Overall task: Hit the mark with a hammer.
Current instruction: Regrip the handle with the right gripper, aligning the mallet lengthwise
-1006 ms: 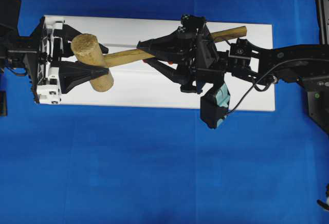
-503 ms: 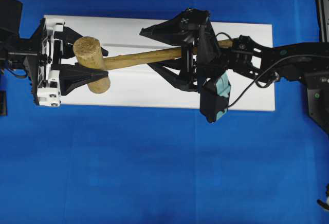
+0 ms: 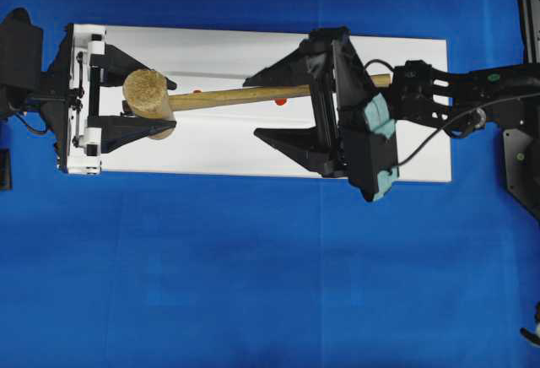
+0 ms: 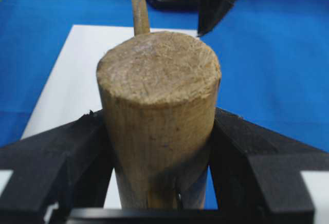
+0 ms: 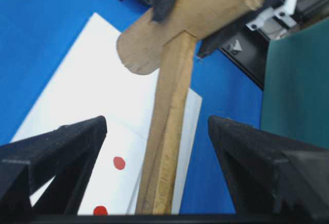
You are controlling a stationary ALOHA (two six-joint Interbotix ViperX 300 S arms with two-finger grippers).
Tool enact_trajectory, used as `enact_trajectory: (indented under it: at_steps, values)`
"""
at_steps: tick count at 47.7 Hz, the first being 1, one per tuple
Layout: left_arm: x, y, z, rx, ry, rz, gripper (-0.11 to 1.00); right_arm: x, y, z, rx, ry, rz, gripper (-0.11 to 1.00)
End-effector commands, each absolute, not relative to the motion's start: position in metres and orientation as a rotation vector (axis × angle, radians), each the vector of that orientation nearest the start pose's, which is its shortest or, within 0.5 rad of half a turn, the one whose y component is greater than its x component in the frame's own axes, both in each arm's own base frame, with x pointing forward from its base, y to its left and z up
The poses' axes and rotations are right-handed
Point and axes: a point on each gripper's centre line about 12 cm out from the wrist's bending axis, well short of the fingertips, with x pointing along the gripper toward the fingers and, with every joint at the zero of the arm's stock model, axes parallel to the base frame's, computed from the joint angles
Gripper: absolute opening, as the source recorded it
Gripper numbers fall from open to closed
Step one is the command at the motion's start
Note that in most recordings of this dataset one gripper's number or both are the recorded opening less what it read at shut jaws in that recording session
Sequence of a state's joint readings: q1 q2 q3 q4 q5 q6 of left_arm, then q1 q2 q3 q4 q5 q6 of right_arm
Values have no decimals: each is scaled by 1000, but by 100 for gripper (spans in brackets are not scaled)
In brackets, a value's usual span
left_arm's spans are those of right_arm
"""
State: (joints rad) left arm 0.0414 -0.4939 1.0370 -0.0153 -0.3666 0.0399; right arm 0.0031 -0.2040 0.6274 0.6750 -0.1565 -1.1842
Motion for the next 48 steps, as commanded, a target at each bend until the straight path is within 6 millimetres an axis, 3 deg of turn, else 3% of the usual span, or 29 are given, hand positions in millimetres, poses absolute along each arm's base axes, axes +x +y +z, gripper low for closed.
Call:
enact_trajectory:
  at_steps: [1, 10, 21, 31, 34, 43, 48]
  values:
    - [284, 12, 253, 32, 145, 42, 45, 384, -10, 294, -506, 264, -39, 94]
    - [284, 11, 254, 34, 143, 39, 45, 384, -17, 290, -422, 283, -67, 94]
    - [284, 9, 254, 34, 143, 32, 45, 389, -32, 262, -296, 373, -106, 94]
    - [284, 8, 254, 35, 143, 28, 45, 390, -33, 258, -273, 387, -106, 88]
    - [284, 8, 253, 33, 145, 29, 45, 390, -33, 258, -272, 387, -106, 75]
    - [284, 7, 254, 35, 143, 25, 45, 389, -30, 254, -267, 408, -78, 19]
    - [284, 6, 254, 35, 142, 22, 45, 388, -28, 252, -259, 422, -59, 5]
